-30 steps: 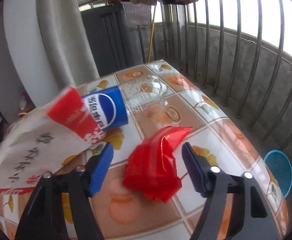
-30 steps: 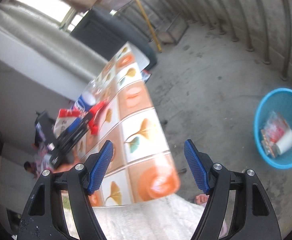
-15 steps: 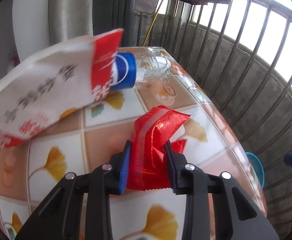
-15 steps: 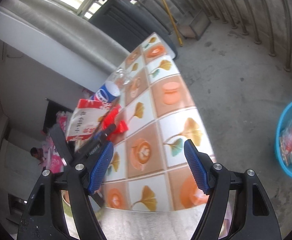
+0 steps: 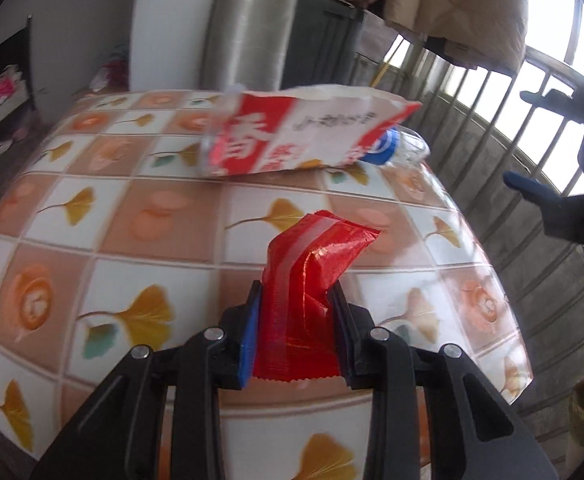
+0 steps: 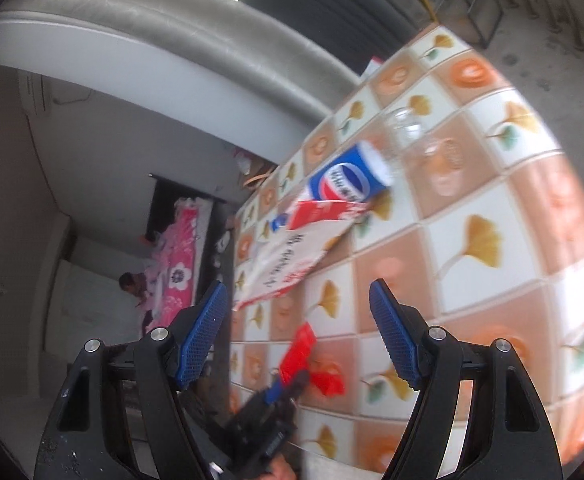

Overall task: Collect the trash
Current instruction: 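Grasp the red wrapper with the left gripper while the right gripper grasps the clear plastic cup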

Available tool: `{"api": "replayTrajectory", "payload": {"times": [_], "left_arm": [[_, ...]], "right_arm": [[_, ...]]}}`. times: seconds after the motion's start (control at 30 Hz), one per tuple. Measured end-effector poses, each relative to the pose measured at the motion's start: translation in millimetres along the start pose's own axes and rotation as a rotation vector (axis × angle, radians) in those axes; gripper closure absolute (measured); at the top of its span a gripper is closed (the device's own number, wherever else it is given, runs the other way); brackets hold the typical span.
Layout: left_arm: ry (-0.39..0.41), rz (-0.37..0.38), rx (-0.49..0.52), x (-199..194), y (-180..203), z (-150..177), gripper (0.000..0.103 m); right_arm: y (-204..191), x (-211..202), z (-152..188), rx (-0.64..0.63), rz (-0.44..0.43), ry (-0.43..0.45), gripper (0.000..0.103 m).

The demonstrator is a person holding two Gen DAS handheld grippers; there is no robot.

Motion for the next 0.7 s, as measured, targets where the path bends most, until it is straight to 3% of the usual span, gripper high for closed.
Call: {"api": "replayTrajectory", "payload": {"times": [0.13, 0.23, 0.3, 0.4, 0.47, 0.57, 0.7], "left_arm": [[0.035, -0.044, -0.052, -10.8, -24.7, -0.8, 0.072], [0.064, -0.077, -0.095, -18.7, -44.8, -1.2, 0.072], [0.081, -0.097, -0.114, -24.4, -57.9, -2.8, 0.072], [0.112, -0.138, -0.123, -31.3, -76.0, -5.0, 0.072], [0.125, -0.161, -0.135, -34.2, -87.0, -5.5, 0.072], [0.127, -0.167, -0.170, -34.4, -101.1, -4.4, 0.072], [0.137, -0.154, -0.194, -36.0, -110.6, -4.8, 0.072]], "right_arm": [[-11.6, 38.9, -2.8, 0.047, -0.011, -0.046, 0.032], [-15.3, 55.2, -2.1, 0.066, 0.075, -0.055, 0.033], [-23.4, 47.6, -0.8, 0.025, 0.119, -0.014, 0.035], [-54.7, 27.7, -0.8, -0.155, 0.221, 0.087, 0.036], [-86.3, 23.4, -2.1, -0.331, 0.275, 0.105, 0.036], [-129.3, 54.0, 1.3, -0.573, 0.332, 0.000, 0.037], [-151.2, 118.3, 3.6, -0.707, 0.430, -0.174, 0.053]]}}
Point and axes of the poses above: each gripper's, at about its wrist camera, not at the fingertips, and x roughly the way its jaws point, y to its right, z to its underside, the point moved 4 cm from there along x, roughly the way its jaws point, and after that the axes turned 2 degrees about -x, right-handed, at the moved point
